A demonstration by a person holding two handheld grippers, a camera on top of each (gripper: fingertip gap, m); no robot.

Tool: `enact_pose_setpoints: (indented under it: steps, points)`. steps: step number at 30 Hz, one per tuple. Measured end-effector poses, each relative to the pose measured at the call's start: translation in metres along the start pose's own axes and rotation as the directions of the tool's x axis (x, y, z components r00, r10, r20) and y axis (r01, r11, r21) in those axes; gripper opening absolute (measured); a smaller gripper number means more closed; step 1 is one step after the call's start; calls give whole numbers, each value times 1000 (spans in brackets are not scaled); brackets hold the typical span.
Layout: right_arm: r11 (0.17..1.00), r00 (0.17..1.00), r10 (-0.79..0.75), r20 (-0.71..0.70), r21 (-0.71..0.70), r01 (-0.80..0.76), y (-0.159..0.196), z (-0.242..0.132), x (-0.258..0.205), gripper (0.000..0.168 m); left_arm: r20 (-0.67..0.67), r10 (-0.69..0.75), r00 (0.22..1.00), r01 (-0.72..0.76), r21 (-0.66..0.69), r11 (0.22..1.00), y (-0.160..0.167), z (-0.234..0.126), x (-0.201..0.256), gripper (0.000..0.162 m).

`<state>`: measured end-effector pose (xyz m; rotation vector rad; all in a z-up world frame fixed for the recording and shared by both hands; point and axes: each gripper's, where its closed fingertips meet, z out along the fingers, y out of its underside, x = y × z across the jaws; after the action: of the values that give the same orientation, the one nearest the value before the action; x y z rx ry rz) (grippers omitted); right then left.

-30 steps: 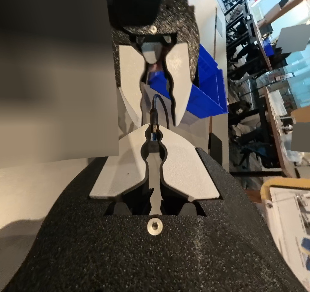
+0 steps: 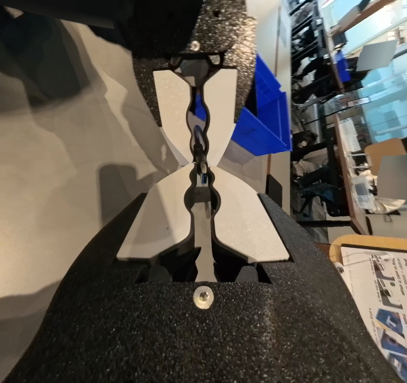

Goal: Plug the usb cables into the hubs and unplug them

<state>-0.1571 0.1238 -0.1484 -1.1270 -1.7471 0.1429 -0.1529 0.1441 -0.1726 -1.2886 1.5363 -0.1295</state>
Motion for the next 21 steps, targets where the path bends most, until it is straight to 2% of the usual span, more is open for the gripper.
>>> enact_pose_setpoints:
  steps: [1,4,6,9,14,16,21]
  points:
    - [1000,999,17,-27,3,-17,1,0,5,10,23,-14,1000,15,-17,1000,4,-2,-5,9]
    - [992,988,119,-97,-27,-122,16,-6,22,33,152,-87,985,97,-63,993,25,-11,-29,9]
    - [977,971,210,-118,-12,-213,27,-9,31,35,241,-206,949,218,-25,976,35,-22,-47,9]
    - [925,918,374,-130,-19,-379,47,-1,39,39,303,-343,889,346,47,937,44,-34,-63,9]
    - [783,792,595,-137,-119,-610,83,54,26,48,415,-363,834,364,81,928,56,-44,-78,9]
    - [725,747,646,-156,-183,-665,102,77,13,59,448,-375,812,364,114,924,58,-46,-81,9]
    - [647,668,712,-217,-170,-744,122,102,-1,65,520,-407,751,307,270,912,56,-47,-82,9]
